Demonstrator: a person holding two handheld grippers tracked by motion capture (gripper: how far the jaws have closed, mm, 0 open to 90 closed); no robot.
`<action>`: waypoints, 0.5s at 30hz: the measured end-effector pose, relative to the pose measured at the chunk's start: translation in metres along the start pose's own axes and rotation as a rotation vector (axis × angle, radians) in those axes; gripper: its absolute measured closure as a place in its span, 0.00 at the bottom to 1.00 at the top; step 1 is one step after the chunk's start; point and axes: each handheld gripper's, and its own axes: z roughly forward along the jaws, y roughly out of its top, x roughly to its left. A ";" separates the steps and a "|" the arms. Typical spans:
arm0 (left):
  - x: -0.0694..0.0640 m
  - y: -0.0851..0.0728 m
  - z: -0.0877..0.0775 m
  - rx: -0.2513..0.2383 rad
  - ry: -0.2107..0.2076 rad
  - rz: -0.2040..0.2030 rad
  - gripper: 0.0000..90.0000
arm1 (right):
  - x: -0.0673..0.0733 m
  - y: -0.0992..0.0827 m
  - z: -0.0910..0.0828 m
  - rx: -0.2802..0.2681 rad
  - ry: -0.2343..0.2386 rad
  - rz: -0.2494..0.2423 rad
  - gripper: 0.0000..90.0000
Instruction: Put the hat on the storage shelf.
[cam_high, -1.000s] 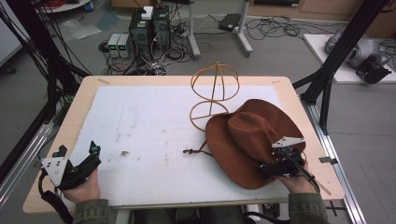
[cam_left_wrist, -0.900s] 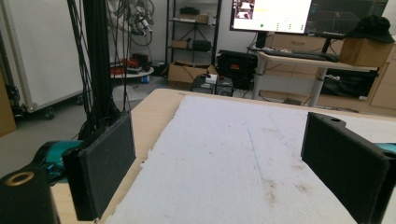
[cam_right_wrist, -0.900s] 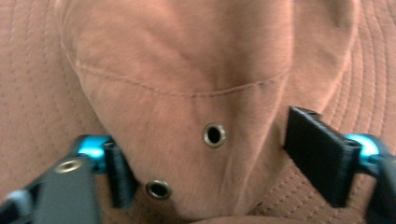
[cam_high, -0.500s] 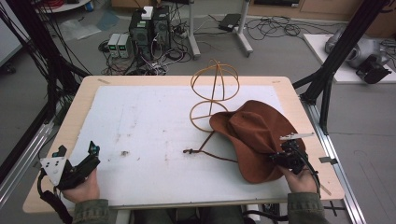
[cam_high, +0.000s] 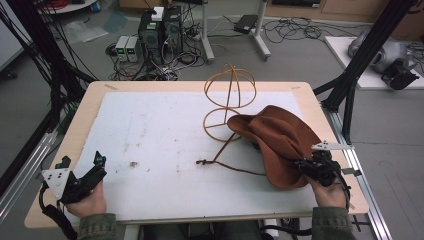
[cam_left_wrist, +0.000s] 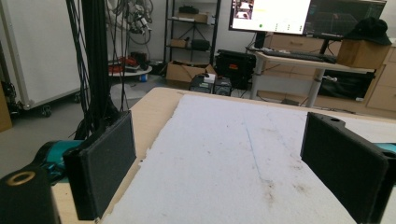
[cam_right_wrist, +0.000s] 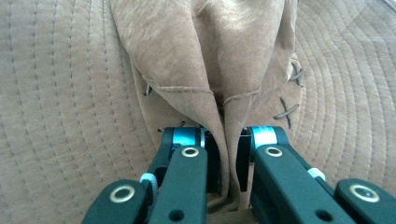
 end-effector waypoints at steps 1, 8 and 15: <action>0.000 0.000 0.000 0.000 0.000 0.000 0.12 | 0.000 0.000 -0.003 -0.004 0.000 0.007 0.98; 0.000 0.000 0.000 -0.004 -0.004 -0.006 0.12 | 0.000 0.005 -0.025 -0.097 -0.096 0.030 0.98; 0.000 -0.001 0.000 0.003 -0.007 -0.012 0.12 | 0.000 0.006 -0.046 -0.241 -0.195 0.106 0.98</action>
